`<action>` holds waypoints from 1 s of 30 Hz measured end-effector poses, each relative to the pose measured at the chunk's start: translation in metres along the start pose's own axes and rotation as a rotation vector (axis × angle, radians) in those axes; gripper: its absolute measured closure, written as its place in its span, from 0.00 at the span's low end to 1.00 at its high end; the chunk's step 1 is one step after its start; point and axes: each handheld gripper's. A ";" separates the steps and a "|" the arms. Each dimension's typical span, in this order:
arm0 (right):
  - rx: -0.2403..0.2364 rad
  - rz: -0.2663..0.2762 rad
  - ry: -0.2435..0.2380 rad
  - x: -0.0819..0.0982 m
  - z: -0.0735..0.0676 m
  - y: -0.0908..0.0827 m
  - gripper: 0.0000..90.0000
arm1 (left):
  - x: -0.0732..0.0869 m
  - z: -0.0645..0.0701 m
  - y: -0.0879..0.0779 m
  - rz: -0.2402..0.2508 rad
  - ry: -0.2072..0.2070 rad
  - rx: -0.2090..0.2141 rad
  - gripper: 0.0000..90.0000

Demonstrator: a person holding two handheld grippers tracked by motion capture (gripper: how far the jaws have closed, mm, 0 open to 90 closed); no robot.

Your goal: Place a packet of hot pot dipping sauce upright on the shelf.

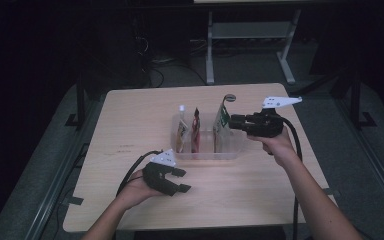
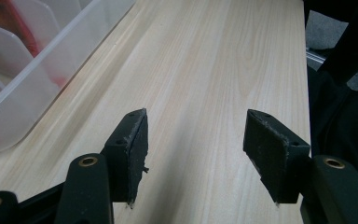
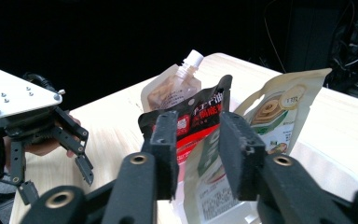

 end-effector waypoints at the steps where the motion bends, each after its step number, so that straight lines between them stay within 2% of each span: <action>1: 0.008 -0.001 -0.007 0.000 0.000 -0.003 0.68 | 0.000 0.000 -0.001 -0.004 -0.003 -0.001 0.44; 2: 0.019 -0.006 -0.014 0.000 -0.001 -0.008 0.62 | 0.000 0.000 -0.001 0.007 -0.008 -0.001 0.44; 3: 0.019 -0.006 -0.014 0.000 -0.001 -0.008 0.62 | 0.000 0.000 -0.001 0.007 -0.008 -0.001 0.43; 5: 0.056 -0.031 -0.027 0.000 -0.002 -0.013 0.51 | 0.000 0.000 -0.002 0.001 -0.011 -0.004 0.43; 8: 0.067 -0.049 -0.036 0.002 -0.002 -0.016 0.47 | 0.000 0.000 -0.003 0.008 -0.014 -0.007 0.43; 9: 0.074 -0.085 -0.033 0.004 -0.002 -0.017 0.41 | 0.001 -0.001 -0.003 0.010 -0.013 -0.009 0.42; 10: 0.074 -0.085 -0.033 0.004 -0.002 -0.017 0.41 | 0.001 -0.002 -0.004 0.003 -0.004 -0.011 0.42; 11: 0.090 -0.118 -0.046 0.007 -0.004 -0.018 0.36 | 0.001 -0.002 -0.004 0.008 -0.008 -0.012 0.42; 15: 0.104 -0.144 -0.072 0.013 -0.010 -0.021 0.32 | 0.002 -0.003 -0.006 0.009 -0.012 -0.020 0.41; 30: 0.119 -0.216 -0.137 0.038 -0.023 -0.028 0.29 | 0.009 -0.003 -0.024 0.009 -0.035 -0.079 0.40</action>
Point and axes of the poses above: each handheld gripper's, and its own axes: y roughly forward along the jaws, x roughly out of its underside, z roughly to its right, and after that the axes turned 13 degrees about x, right-handed
